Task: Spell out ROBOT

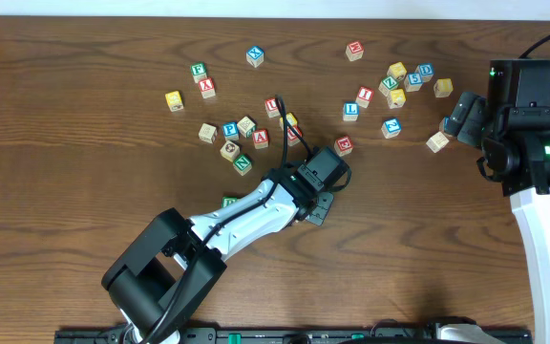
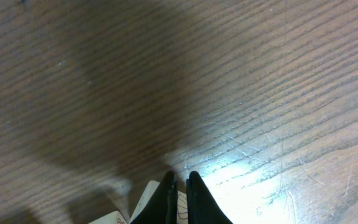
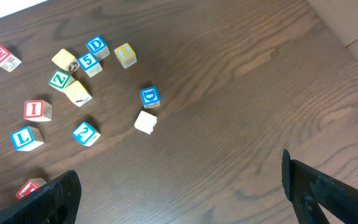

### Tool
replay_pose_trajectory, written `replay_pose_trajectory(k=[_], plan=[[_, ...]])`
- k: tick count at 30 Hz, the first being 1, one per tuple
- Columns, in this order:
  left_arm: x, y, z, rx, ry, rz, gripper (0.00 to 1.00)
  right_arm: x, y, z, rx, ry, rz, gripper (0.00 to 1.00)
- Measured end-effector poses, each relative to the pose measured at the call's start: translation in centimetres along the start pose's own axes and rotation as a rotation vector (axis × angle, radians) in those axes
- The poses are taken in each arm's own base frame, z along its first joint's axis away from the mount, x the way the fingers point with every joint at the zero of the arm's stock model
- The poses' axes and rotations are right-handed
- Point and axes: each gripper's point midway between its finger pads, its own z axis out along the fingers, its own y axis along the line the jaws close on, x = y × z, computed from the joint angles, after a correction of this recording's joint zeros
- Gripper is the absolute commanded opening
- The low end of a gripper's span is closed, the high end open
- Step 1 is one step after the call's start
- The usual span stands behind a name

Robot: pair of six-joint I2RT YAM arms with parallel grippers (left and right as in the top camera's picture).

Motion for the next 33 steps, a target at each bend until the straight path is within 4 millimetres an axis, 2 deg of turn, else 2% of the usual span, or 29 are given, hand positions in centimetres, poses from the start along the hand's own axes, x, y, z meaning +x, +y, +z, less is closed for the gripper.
replay_pose_trajectory(k=[15,23,33], plan=[[0.6,-1.1,0.0,0.067,0.030,0.049,0.07,0.0,0.0,0.0,0.000,0.000,0.000,0.99],[1.5,-1.1,-0.1,0.073,0.068,0.052,0.07,0.0,0.0,0.0,0.000,0.000,0.000,0.99],[1.6,-1.1,-0.1,0.072,0.071,0.053,0.07,0.0,0.0,0.0,0.000,0.000,0.000,0.99]])
